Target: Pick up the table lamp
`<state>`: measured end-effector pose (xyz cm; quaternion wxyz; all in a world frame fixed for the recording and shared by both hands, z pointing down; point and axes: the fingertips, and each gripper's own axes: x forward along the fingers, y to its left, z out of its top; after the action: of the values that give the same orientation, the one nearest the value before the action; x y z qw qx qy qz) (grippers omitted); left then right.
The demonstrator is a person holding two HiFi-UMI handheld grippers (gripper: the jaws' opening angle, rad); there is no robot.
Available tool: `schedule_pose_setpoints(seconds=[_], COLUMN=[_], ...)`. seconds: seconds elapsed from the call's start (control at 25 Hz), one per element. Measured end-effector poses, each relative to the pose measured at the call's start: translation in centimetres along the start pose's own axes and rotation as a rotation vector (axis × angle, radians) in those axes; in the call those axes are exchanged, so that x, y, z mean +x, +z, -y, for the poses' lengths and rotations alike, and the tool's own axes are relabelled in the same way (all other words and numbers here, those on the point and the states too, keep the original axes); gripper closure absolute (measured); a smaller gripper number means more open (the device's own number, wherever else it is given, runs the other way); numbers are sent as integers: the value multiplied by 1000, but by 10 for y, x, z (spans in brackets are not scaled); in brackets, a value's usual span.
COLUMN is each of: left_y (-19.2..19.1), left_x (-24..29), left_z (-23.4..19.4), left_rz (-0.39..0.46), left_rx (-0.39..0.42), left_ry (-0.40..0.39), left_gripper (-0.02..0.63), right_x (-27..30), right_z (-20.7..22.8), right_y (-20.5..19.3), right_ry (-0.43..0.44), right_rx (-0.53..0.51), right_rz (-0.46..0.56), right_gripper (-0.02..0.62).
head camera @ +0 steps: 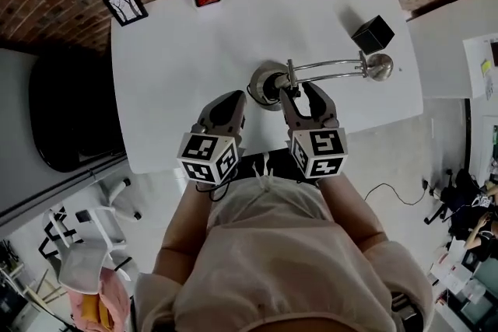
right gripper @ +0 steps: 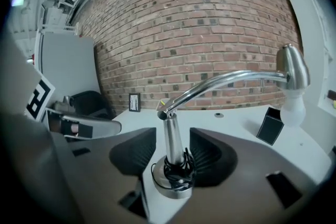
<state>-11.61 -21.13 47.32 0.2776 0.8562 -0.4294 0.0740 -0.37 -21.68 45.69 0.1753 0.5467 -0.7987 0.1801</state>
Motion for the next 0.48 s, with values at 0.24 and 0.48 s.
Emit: schedule_pose_setpoints(seconds=[0.24,0.48], left_y=[-29,-49], left_x=[11,18], left_z=[-23,-43], left_rz=[-62,-83], left_rx=[-42,-88], left_ry=[27,61], left_gripper=[586,586], right_x=[33,56], right_z=[-3,-6], right_y=[7,12], right_ry=[47,60], right_rx=[-18,-37], right_rz=[39,35], right_gripper=[399,400])
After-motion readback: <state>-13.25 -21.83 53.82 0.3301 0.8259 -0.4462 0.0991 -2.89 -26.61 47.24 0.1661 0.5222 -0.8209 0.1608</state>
